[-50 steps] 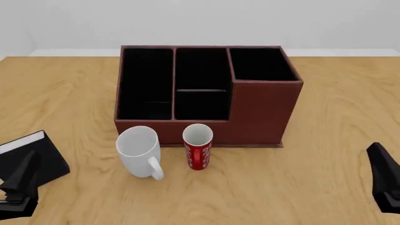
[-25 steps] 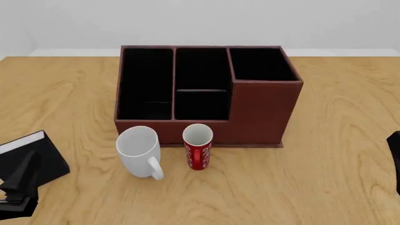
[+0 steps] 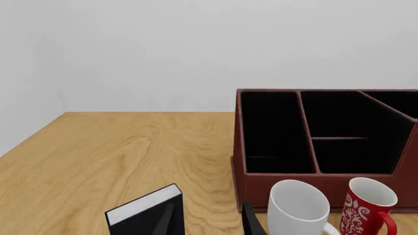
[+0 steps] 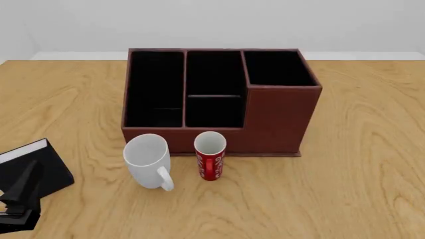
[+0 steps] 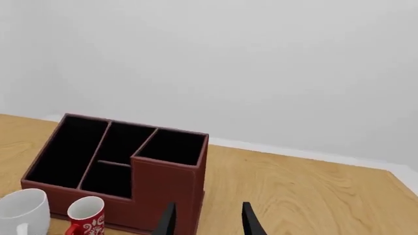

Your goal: Pick up the white mug and place it to the right of the caddy.

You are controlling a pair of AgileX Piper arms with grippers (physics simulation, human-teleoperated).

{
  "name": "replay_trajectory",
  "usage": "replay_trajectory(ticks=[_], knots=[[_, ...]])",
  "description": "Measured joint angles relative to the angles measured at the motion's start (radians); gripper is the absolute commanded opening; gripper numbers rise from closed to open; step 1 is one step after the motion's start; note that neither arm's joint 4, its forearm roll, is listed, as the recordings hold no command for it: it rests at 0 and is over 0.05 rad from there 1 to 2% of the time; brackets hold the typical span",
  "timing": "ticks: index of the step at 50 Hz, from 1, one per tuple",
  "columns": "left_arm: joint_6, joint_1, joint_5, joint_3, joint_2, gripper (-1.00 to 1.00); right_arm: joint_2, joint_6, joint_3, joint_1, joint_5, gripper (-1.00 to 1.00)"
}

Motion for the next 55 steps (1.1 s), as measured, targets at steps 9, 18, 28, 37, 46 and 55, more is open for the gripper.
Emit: replay_trajectory(ticks=[9, 18, 28, 37, 46, 55], knots=[[0.0, 0.0, 0.0, 0.0, 0.0, 1.0, 0.0, -0.023, -0.07, 0.056, 0.058, 1.0], [0.0, 0.0, 0.0, 0.0, 0.0, 1.0, 0.001, -0.059, -0.125, 0.113, 0.104, 1.0], [0.0, 0.0, 0.0, 0.0, 0.0, 1.0, 0.053, -0.095, -0.171, 0.176, 0.114, 1.0], [0.0, 0.0, 0.0, 0.0, 0.0, 1.0, 0.146, -0.121, -0.204, 0.235, 0.1, 1.0], [0.0, 0.0, 0.0, 0.0, 0.0, 1.0, 0.247, -0.144, -0.243, 0.287, 0.085, 1.0], [0.0, 0.0, 0.0, 0.0, 0.0, 1.0, 0.349, -0.167, -0.291, 0.336, 0.076, 1.0]])
